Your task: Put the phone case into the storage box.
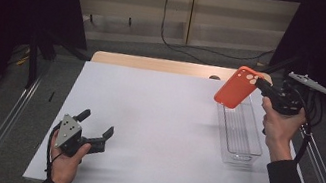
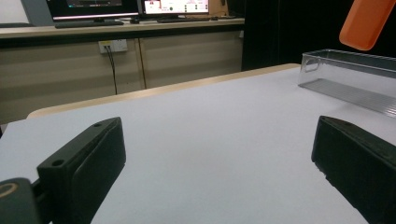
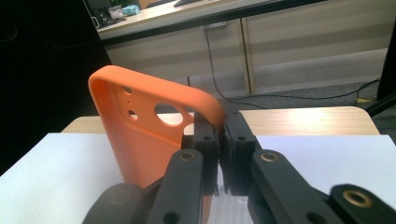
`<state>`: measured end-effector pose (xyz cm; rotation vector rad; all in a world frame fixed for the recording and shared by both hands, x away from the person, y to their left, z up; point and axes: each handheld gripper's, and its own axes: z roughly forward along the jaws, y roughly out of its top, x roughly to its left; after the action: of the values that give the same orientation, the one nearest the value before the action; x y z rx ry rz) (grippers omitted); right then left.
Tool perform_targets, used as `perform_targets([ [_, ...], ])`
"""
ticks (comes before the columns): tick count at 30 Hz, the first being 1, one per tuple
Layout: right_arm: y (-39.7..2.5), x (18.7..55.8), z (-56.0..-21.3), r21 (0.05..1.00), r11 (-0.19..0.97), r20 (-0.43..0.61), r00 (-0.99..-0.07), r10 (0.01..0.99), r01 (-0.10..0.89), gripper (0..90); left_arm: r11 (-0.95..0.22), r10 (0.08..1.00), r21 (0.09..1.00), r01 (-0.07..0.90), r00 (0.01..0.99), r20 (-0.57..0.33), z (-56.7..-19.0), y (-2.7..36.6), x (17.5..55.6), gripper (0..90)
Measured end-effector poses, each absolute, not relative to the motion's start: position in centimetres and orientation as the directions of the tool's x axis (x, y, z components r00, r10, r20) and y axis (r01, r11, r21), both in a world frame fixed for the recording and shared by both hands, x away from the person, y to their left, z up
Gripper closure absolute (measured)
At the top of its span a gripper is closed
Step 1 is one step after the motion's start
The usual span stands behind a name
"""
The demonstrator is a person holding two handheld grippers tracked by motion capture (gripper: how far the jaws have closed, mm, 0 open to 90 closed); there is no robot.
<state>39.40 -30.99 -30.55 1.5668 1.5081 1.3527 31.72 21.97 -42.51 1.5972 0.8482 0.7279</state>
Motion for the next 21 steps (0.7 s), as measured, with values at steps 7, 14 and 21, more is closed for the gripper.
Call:
perform_targets([
  [7,-31.4,40.3,-30.8,0.902,-0.208,0.274,-0.13,0.953,0.377,85.5,-0.116,0.834,0.984,0.137,0.551,0.021,-42.5,22.0,31.7,2.9],
  [14,-31.7,41.1,-30.9,0.903,-0.199,0.257,-0.109,0.96,0.381,85.5,-0.117,0.833,0.983,0.14,0.553,0.02,-42.5,21.9,31.7,3.0],
  [21,-32.1,41.9,-30.9,0.905,-0.196,0.249,-0.098,0.963,0.377,85.5,-0.121,0.832,0.983,0.141,0.554,0.022,-42.5,21.9,31.7,3.0],
])
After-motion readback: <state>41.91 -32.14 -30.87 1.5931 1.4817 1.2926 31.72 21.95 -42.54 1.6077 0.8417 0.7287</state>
